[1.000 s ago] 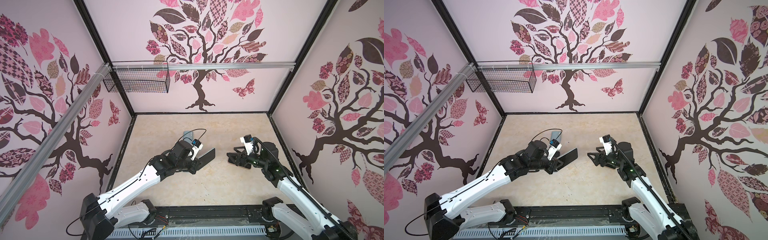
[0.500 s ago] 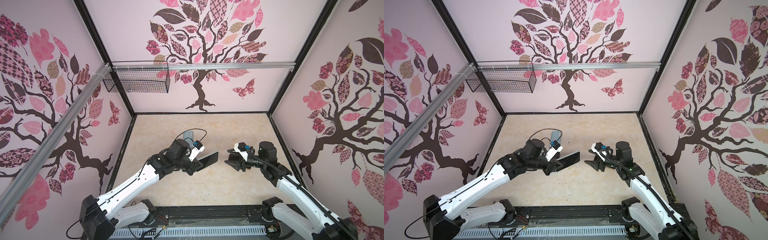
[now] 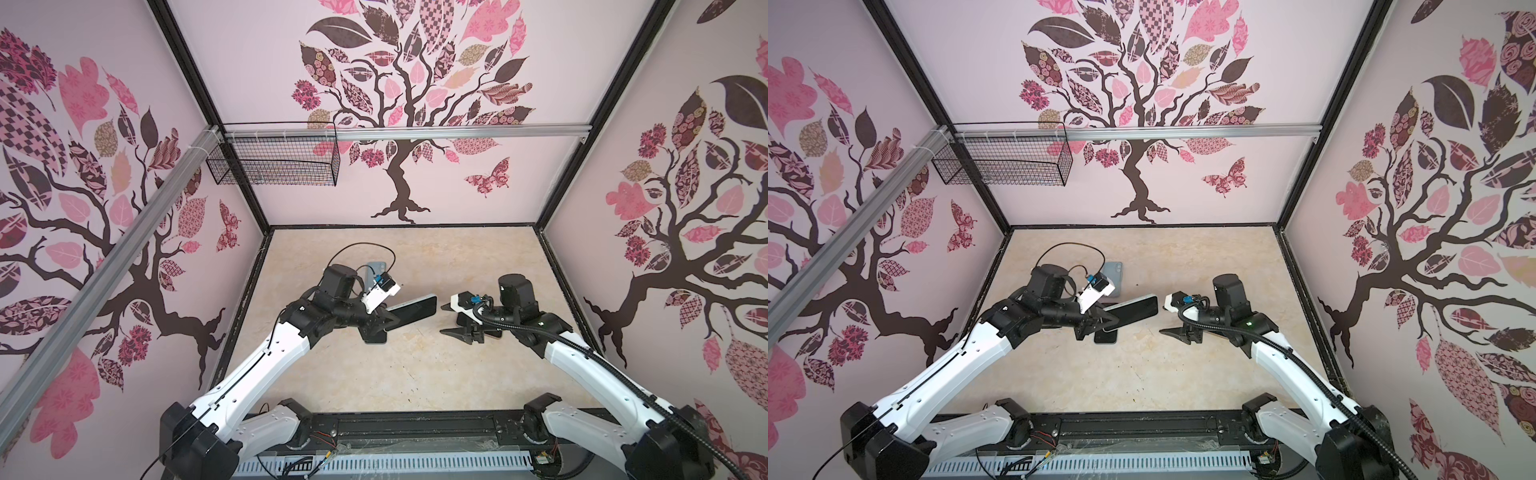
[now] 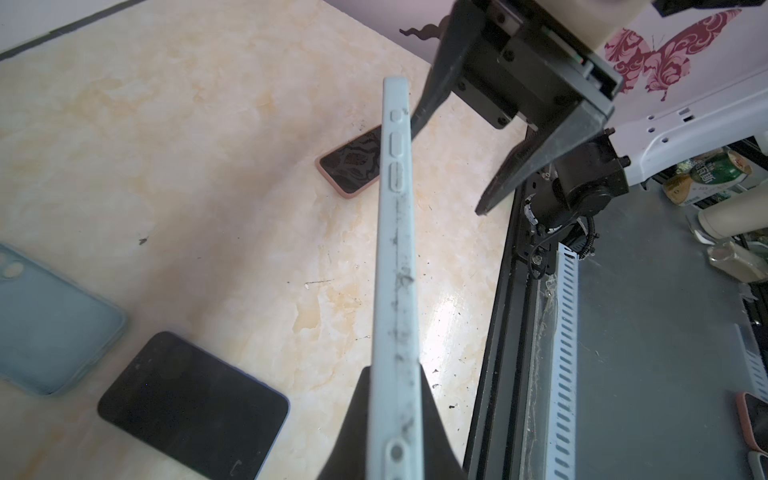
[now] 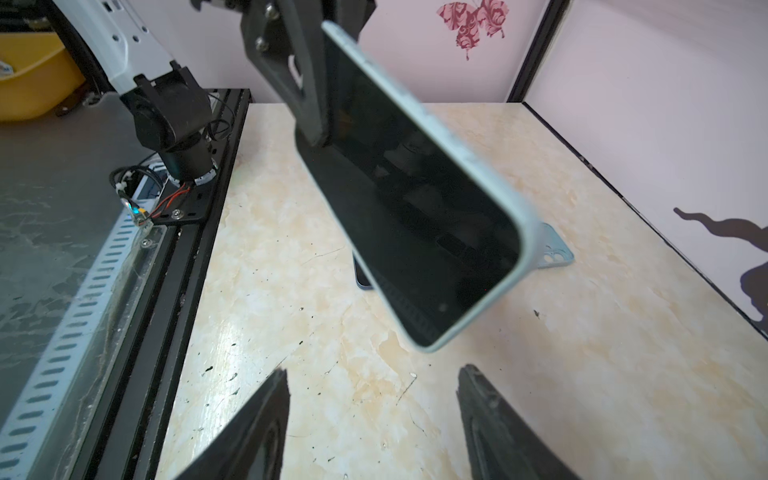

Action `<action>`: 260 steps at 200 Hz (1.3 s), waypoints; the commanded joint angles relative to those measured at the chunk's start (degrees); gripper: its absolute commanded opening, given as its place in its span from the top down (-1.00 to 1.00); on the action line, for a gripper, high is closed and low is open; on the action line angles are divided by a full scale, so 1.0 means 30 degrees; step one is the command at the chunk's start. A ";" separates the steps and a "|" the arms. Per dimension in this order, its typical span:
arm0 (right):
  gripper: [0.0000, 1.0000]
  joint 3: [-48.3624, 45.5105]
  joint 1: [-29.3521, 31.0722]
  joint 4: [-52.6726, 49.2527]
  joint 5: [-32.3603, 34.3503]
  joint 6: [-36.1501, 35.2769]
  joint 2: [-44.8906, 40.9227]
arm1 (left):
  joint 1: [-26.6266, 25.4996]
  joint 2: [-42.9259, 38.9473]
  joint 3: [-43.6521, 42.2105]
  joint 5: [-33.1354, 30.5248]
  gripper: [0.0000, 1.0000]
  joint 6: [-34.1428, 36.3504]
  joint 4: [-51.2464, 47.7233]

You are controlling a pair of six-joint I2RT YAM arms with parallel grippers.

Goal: Take the phone out of the phone case
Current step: 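Move the right gripper to the phone's far end and grasp it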

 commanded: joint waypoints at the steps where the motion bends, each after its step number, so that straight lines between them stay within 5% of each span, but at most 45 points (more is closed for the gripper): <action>1: -0.34 0.1054 0.1175 -0.2124 0.2724 -0.1847 0.0631 | 0.1153 -0.0322 0.1497 0.2267 1.00 0.1924 0.0221; 72: -0.36 0.3211 0.1261 -0.5223 0.5557 -0.4105 0.1759 | 0.1367 -0.0889 0.1194 0.3512 1.00 0.5292 -0.1325; 134: -0.26 0.3200 0.1264 -0.5514 0.0002 -0.3822 0.0228 | 0.1366 0.0242 0.1653 0.5734 1.00 0.6364 -0.2747; 260: 0.08 0.3736 0.1269 -0.6029 -0.2204 -0.3587 0.0289 | 0.1371 0.0812 0.2171 0.7797 1.00 0.7369 -0.4112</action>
